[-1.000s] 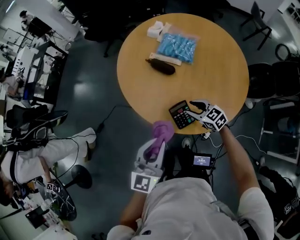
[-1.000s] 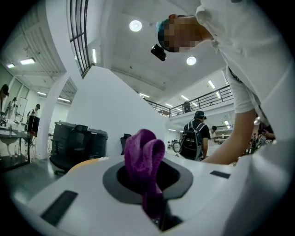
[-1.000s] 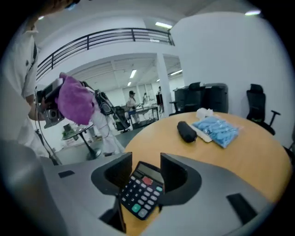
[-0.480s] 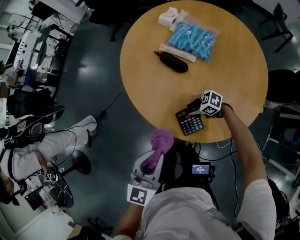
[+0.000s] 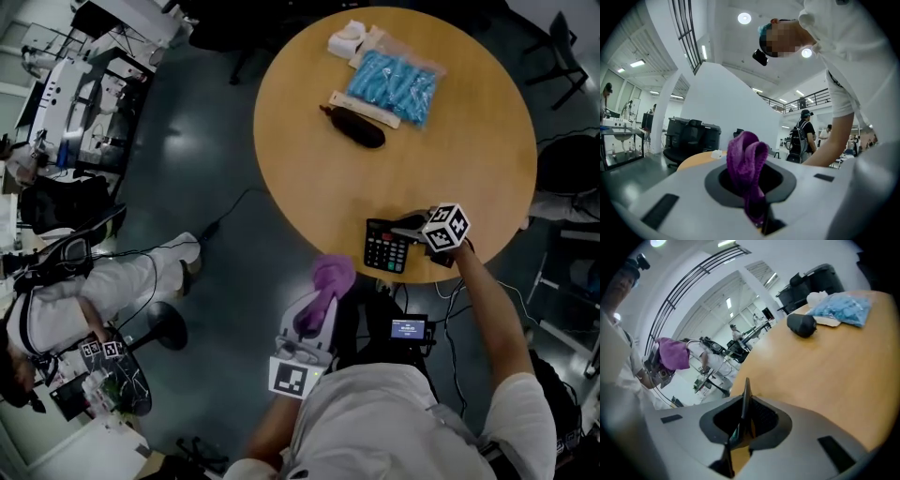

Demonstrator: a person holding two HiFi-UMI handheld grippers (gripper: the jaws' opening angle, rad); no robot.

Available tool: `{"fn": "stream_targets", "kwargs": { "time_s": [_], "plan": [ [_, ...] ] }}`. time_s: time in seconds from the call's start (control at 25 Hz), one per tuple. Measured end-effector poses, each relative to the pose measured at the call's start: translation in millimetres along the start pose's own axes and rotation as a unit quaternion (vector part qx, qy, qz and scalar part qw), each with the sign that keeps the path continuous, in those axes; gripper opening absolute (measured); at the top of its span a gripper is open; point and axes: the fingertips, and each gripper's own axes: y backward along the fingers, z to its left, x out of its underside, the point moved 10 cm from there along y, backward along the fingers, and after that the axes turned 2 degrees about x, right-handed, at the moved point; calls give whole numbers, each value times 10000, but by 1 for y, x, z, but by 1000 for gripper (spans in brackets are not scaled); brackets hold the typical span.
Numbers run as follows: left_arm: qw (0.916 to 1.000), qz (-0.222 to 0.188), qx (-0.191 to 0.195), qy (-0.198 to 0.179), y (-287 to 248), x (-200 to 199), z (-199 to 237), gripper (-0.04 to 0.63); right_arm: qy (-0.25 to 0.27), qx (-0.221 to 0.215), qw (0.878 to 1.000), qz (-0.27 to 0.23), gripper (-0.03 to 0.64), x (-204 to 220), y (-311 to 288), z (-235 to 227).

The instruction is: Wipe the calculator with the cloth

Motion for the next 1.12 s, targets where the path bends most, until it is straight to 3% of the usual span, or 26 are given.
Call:
{"fn": "stream_targets", "kwargs": {
  "time_s": [0.16, 0.28, 0.4, 0.56, 0.64, 0.88, 1.0, 1.12],
  "plan": [
    [9995, 68, 276, -161, 0, -1, 3, 51, -617, 372, 9967, -362, 57, 23, 22, 31],
    [9943, 221, 673, -792, -9, -8, 5, 51, -1098, 239, 9903, -812, 57, 25, 44, 62],
    [9743, -80, 1216, -1896, -22, -24, 4, 51, -1170, 88, 9850, -1269, 57, 9, 71, 105],
    [9459, 329, 1622, -2789, -33, -34, 13, 51, -879, 230, 9828, -1610, 57, -23, 103, 160],
    [9392, 399, 1715, -2948, -40, -45, 13, 51, -708, 347, 9820, -1717, 57, -35, 115, 181],
    [9179, 98, 2354, -3192, -62, -69, -23, 51, -410, 417, 9776, -2023, 57, -53, 129, 216],
    [9007, 179, 2762, -3348, -65, -70, -40, 51, -457, 494, 9751, -2114, 57, -56, 130, 225],
    [8767, 403, 3088, -3667, -59, -66, -58, 51, -608, 587, 9713, -2222, 57, -56, 132, 224]
  ]
}}
